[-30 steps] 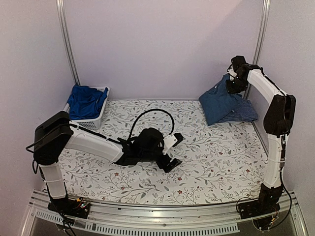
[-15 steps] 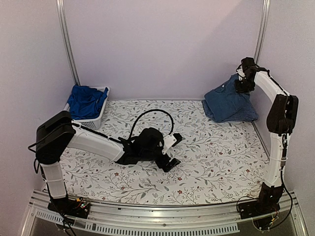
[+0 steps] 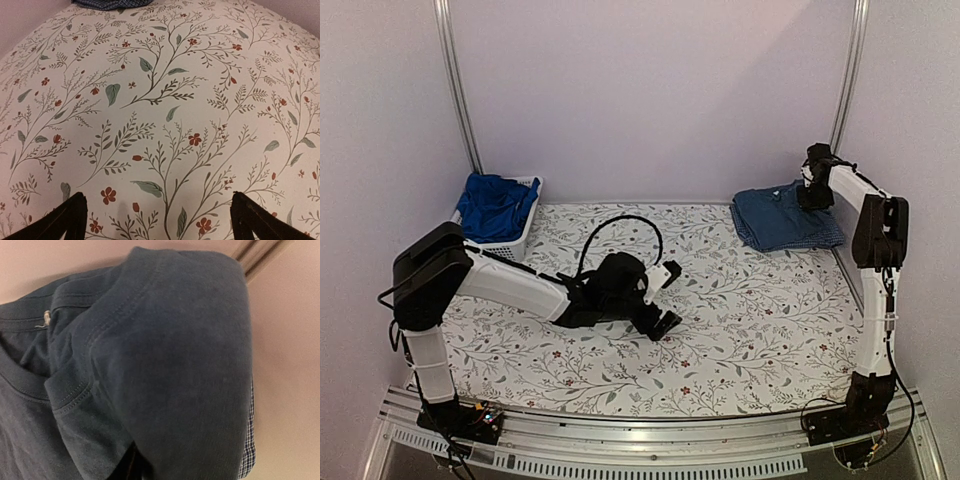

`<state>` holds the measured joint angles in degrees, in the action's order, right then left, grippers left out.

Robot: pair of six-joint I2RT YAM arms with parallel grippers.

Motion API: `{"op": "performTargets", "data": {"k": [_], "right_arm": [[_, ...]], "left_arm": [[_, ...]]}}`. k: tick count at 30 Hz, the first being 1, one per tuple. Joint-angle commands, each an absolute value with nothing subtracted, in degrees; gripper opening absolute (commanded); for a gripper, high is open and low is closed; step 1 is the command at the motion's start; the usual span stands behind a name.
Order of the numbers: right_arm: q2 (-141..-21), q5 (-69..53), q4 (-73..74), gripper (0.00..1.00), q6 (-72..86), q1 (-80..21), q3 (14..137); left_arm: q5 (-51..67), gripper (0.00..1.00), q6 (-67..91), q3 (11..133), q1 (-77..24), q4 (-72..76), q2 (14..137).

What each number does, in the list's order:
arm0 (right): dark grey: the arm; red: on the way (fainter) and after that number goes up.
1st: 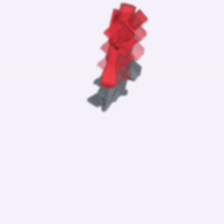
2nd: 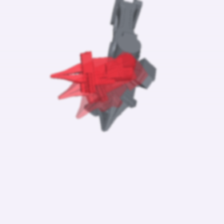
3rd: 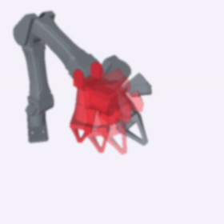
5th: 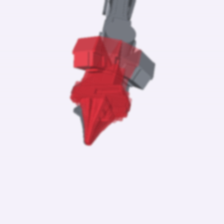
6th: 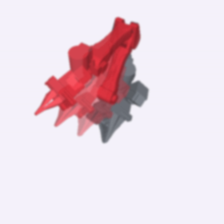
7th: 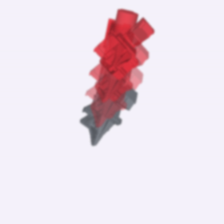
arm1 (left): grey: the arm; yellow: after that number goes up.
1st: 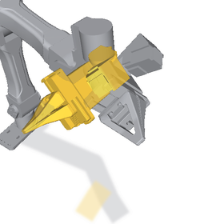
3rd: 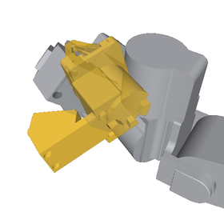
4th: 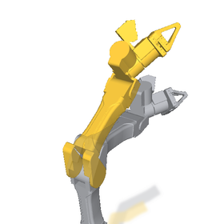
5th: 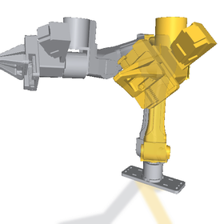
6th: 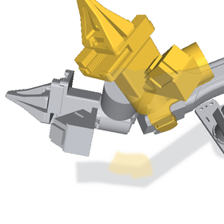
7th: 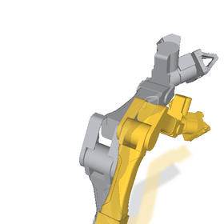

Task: Fold and stack the mixed laundry pile
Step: Place the square-folded T-shirt at the corner of the board.

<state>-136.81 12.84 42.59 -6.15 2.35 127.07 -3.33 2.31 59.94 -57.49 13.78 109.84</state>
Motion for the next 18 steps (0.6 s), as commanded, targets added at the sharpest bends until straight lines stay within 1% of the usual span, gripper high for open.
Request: {"op": "performTargets", "data": {"k": [1,2,4,6,7,8,11,12,15,18], "right_arm": [[-137.9,17.7,41.5,0.48,-5.1,3.0,127.2],[-137.6,17.8,41.5,0.52,-4.9,3.1,127.2],[-136.4,18.3,41.4,0.63,-4.4,3.2,127.2],[-134.7,18.9,41.3,0.70,-4.2,3.3,127.2],[-133.9,19.1,41.3,0.75,-4.2,3.3,127.2],[-132.9,19.7,41.3,0.83,-3.9,3.3,127.2],[-129.5,18.5,41.2,0.97,-3.6,3.3,127.2],[-128.7,17.7,41.1,0.99,-3.5,3.3,127.1],[-125.4,13.5,40.5,0.99,-3.2,3.3,126.0],[-123.2,9.1,40.6,0.99,-2.5,3.5,124.8]], "left_arm": [[-3.0,1.00,5.8,60.0,-54.7,13.5,107.5],[-2.7,1.00,6.5,59.6,-54.1,13.8,106.6],[-1.9,1.00,7.8,58.5,-52.6,14.5,104.8],[-1.5,1.00,9.0,57.6,-51.2,14.8,102.9],[-1.7,0.99,9.8,57.1,-50.3,14.7,101.7],[-2.1,1.00,10.5,56.7,-49.6,14.7,100.4],[-4.2,1.00,13.9,55.3,-47.0,14.5,96.3],[-5.6,1.00,15.1,55.1,-46.2,14.2,95.0],[-10.4,1.00,16.5,56.9,-44.1,9.6,92.1],[-11.6,1.00,15.9,59.4,-42.3,4.6,89.4]]}}
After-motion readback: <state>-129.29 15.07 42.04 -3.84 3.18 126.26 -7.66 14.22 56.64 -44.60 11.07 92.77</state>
